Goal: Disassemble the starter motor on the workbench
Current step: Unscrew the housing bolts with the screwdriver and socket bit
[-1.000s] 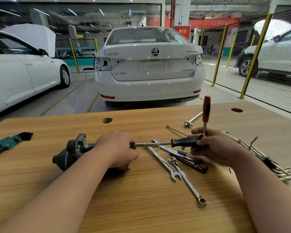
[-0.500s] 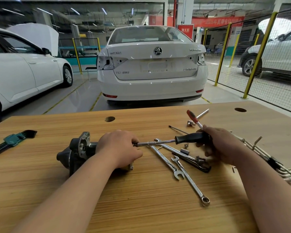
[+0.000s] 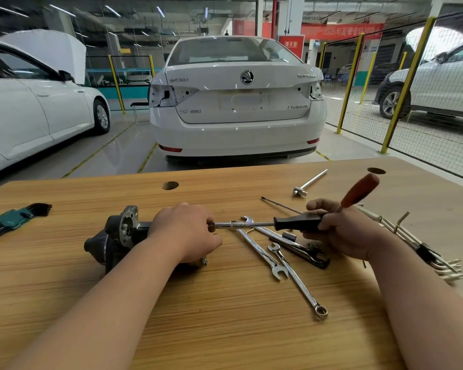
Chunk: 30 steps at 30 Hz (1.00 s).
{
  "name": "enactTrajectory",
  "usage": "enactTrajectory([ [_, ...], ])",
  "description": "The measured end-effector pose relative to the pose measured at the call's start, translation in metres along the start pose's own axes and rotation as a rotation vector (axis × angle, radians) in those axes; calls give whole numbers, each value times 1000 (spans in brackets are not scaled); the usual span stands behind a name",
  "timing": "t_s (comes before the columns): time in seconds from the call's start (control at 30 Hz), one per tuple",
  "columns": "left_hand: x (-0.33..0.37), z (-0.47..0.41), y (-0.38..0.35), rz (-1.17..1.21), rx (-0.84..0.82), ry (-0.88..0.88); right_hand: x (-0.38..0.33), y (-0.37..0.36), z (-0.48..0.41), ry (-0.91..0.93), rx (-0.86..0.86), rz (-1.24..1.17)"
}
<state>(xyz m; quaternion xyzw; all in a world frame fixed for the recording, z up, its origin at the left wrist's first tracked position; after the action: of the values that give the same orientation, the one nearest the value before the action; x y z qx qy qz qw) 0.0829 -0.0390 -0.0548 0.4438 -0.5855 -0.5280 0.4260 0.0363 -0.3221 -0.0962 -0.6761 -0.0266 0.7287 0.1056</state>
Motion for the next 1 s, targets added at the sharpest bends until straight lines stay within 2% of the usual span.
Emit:
enactTrajectory([
  [0.2, 0, 2, 1, 17, -8, 6, -5, 0, 5, -74, -11, 123],
  [0.33, 1, 2, 3, 34, 15, -7, -3, 5, 6, -124, -61, 527],
  [0.4, 2, 3, 4, 30, 15, -23, -4, 5, 5, -79, -90, 593],
  [0.47, 1, 2, 5, 40, -19, -20, -5, 5, 4, -19, -101, 544],
  [0.63, 3, -6, 12, 64, -226, -4, -4, 2, 2, 46, -120, 126],
  [0.77, 7, -8, 14, 70, -296, -28, -8, -4, 0, 124, -13, -34],
  [0.87, 7, -7, 13, 78, -228, -13, -11, -5, 0, 126, 75, 153],
  [1.0, 3, -4, 10, 112, -141, 15, -15, -4, 5, 36, 102, 462],
])
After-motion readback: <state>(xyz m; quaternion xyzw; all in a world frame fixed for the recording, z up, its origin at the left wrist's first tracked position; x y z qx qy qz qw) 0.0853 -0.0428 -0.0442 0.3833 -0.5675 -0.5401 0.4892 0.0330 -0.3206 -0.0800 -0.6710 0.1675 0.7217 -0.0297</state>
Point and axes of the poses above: each hand's wrist, its own z-axis away from the middle knuckle, its own y-axis out of the back of the hand, x = y × z, the point moved 4 cm from there along -z, towards the middle knuckle, and after that the axes turned 6 degrees about y, right-handed, at the moved point
